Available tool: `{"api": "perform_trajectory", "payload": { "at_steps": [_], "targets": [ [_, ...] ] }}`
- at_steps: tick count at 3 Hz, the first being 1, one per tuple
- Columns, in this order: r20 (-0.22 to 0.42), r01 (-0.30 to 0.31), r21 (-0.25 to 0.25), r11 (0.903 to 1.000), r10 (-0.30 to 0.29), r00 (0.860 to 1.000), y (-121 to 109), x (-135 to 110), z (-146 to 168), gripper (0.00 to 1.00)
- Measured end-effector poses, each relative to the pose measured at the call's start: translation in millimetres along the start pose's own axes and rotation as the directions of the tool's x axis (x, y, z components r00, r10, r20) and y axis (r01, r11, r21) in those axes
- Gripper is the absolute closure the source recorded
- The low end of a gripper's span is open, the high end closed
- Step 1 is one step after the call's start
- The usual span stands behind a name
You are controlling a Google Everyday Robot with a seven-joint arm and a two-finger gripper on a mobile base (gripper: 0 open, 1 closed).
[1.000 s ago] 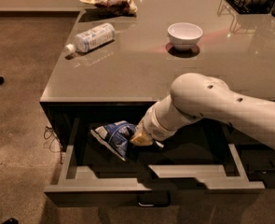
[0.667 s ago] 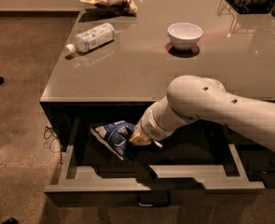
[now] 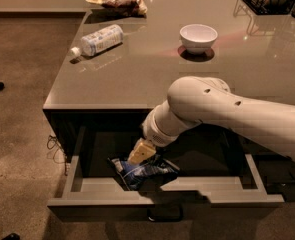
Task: Place blue chip bag into top drawer
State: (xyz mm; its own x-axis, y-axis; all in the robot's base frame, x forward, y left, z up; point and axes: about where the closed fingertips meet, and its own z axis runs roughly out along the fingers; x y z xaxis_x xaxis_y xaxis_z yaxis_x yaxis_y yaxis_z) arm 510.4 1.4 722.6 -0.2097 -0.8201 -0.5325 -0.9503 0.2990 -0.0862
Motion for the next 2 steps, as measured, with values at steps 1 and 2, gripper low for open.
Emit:
{"api": "perform_trajectory", "payload": {
  "at_steps": [1, 2],
  "targets": [
    [0.000, 0.001, 0.000, 1.0000, -0.001, 1.000, 0.4, -0.3, -0.3, 0.00],
    [0.000, 0.001, 0.000, 1.0000, -0.001, 1.000, 0.4, -0.3, -0.3, 0.00]
  ]
}}
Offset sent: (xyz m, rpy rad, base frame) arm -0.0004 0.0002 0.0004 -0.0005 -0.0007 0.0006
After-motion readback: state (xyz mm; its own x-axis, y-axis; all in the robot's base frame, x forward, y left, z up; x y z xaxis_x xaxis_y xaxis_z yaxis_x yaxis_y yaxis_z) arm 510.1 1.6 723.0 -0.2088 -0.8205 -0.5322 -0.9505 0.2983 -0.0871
